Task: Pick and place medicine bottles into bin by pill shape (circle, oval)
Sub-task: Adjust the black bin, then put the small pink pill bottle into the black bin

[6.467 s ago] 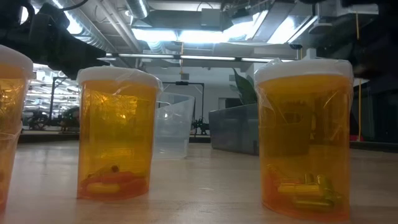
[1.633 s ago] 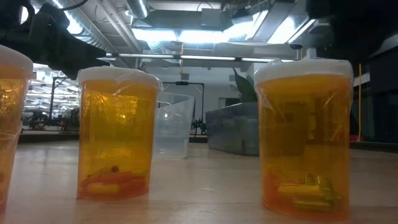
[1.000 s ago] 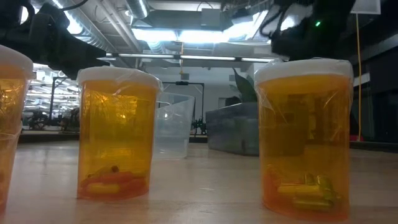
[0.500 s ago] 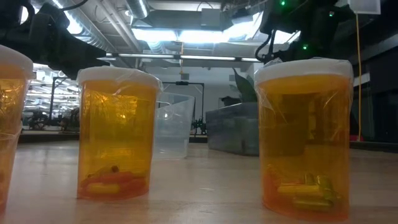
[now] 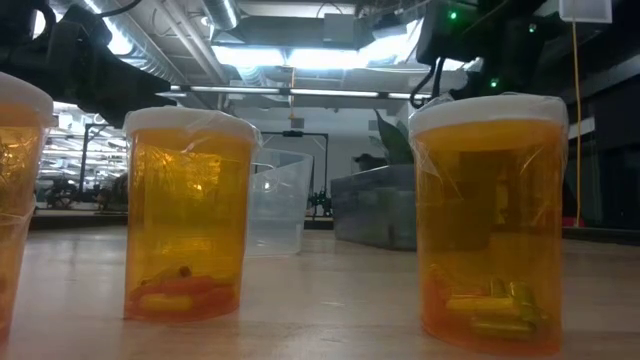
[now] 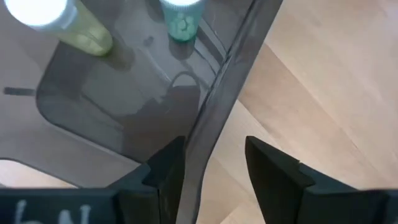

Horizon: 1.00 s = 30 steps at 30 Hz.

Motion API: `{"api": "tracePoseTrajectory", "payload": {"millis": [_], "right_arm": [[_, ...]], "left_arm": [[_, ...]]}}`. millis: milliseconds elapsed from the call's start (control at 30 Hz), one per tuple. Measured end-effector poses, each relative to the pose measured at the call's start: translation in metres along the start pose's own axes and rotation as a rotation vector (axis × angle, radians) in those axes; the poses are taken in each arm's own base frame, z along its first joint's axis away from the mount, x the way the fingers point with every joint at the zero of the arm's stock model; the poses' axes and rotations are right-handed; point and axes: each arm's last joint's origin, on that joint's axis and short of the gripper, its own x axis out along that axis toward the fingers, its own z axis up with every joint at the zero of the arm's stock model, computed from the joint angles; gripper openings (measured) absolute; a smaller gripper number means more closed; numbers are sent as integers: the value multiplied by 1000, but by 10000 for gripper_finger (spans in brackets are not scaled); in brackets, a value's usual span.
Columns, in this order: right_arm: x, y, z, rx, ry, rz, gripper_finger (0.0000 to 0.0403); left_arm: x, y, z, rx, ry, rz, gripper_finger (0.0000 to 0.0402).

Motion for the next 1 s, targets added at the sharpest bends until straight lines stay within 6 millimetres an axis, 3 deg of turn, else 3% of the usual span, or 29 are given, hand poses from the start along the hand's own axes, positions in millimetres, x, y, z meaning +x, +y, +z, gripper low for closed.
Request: {"api": "tracePoseTrajectory", "payload": {"millis": [733,867,1000], "right_arm": [[-1,-3,1,-30,-32,-74,168],[-13,3,11,-66,-73,-69,168],[-39,11,26,-99,-99,-46,168]], "left_arm": [[0,0,0,0,0,0,305],[0,0,0,0,0,0,305],[0,0,0,0,0,0,305]]}}
